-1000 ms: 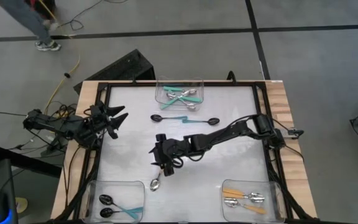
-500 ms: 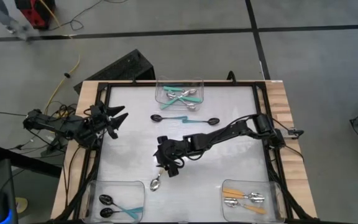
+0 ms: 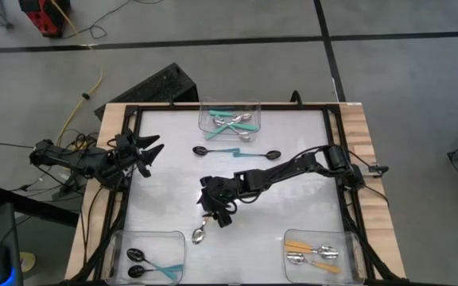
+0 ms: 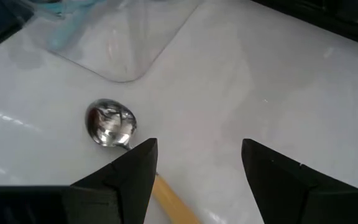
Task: Sort silverware by color (type)
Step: Put the orange spoon into the bottom right transparent bin
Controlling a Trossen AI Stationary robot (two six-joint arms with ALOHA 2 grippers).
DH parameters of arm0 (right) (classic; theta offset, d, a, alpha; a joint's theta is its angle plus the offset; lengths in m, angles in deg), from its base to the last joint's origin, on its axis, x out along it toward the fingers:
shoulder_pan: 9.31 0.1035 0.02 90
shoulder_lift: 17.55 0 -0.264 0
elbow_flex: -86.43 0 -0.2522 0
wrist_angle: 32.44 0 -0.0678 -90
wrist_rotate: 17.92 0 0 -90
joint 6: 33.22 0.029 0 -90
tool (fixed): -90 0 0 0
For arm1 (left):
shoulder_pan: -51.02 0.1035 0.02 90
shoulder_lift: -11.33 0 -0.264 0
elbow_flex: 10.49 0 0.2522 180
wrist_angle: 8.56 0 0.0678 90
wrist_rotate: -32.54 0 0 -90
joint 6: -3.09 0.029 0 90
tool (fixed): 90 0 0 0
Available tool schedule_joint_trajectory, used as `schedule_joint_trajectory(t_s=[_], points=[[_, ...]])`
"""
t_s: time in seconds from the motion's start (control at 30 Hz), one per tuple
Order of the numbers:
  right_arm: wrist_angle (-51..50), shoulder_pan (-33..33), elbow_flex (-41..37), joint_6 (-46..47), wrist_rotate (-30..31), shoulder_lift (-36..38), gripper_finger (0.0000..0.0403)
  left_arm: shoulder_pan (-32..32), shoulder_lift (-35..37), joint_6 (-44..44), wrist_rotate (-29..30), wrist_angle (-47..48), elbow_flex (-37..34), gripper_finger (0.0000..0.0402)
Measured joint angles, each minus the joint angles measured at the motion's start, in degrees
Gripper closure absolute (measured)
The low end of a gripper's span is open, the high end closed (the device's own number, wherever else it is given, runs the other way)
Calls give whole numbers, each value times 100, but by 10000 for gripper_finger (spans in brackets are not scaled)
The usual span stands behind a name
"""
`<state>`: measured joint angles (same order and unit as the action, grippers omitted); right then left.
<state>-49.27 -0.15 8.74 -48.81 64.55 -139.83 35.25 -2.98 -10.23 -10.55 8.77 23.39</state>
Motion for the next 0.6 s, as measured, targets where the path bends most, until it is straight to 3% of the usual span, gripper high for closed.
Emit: schedule_joint_trajectory(t_s=[0.6], points=[[3, -70, 0, 7, -29, 0, 143, 1, 2, 0, -1, -4, 0, 212]])
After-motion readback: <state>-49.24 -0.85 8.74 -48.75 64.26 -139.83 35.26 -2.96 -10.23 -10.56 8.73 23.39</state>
